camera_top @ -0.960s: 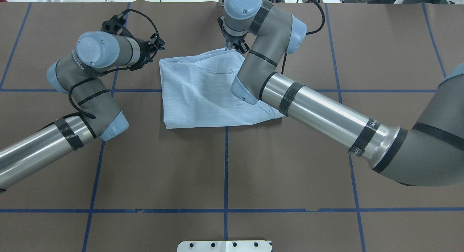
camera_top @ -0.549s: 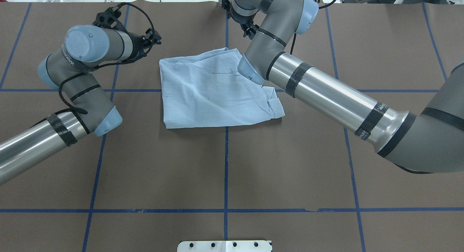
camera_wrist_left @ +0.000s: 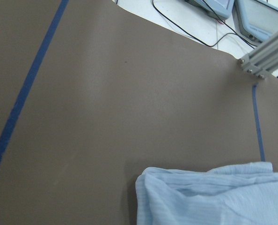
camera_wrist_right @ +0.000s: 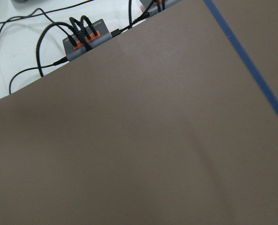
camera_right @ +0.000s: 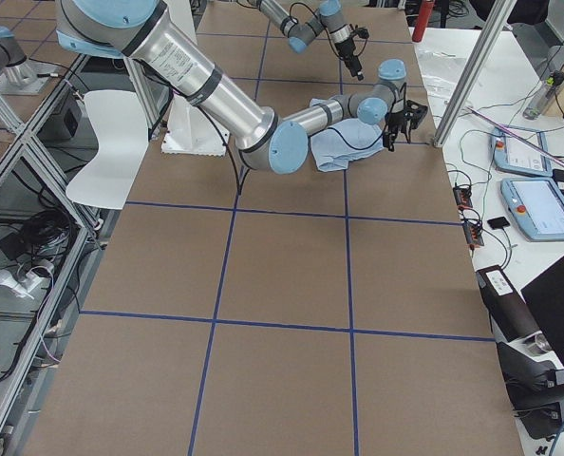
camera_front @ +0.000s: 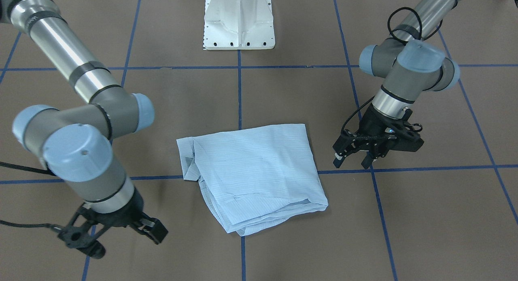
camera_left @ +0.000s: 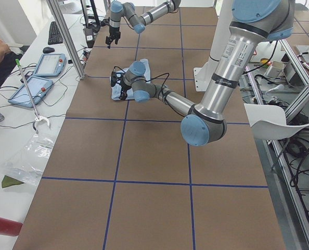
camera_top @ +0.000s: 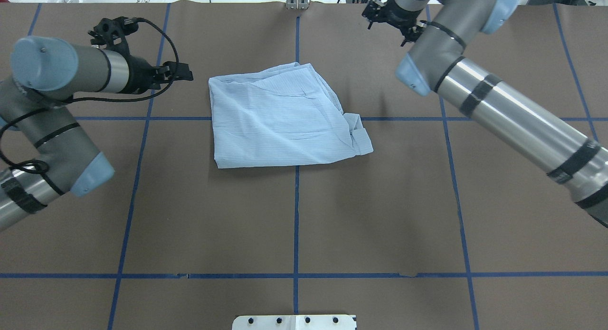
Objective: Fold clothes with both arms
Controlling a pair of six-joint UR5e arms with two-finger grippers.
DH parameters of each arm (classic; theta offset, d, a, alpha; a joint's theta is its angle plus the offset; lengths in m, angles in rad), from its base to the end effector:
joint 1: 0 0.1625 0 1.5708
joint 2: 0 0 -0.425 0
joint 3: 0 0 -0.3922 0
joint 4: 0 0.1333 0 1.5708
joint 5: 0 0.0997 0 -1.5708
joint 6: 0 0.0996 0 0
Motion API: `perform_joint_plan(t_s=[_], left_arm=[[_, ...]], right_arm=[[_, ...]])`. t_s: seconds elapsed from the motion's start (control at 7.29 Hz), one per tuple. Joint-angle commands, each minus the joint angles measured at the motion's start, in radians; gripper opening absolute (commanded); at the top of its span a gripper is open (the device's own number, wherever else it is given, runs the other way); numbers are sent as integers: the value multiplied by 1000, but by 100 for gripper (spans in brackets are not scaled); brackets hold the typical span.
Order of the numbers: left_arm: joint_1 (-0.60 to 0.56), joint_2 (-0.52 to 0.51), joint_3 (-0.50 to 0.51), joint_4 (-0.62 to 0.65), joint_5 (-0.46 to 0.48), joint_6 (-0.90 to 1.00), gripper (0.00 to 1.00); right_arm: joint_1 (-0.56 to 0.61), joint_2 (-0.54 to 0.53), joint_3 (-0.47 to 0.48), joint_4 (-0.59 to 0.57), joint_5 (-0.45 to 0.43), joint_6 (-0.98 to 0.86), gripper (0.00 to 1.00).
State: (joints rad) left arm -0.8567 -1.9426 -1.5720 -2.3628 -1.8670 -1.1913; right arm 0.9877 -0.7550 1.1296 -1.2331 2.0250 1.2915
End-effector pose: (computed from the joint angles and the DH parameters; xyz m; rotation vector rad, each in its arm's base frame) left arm 0.3447 -0.5568 0.3615 0.4572 1.0956 -0.2476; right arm -0.3704 -0.7242 0.3128 0.0646 -0.8298 0.5060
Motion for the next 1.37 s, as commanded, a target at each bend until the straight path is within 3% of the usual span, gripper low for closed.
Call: perform_joint_plan(t_s=[0.0, 0.27, 0.55, 0.69, 0.82, 1.23], left_arm=[[-126, 152, -62, 4, -131, 380, 99], [-317, 275, -54, 5, -324, 694, 99], [-402, 382, -52, 52, -374, 870, 99], [-447, 393, -59, 129, -388, 925, 99], [-479, 396, -63, 205, -415, 974, 99], [-574, 424, -140, 345, -484, 1056, 99]], right_arm=[[160, -206, 178, -113, 153, -376, 99], [291, -338, 296, -231, 211, -672, 99], [393, -467, 471, -455, 222, -1020, 100], [440, -537, 527, -503, 218, -1154, 100], [459, -599, 544, -500, 216, -1252, 100], [474, -730, 637, -496, 189, -1287, 100]])
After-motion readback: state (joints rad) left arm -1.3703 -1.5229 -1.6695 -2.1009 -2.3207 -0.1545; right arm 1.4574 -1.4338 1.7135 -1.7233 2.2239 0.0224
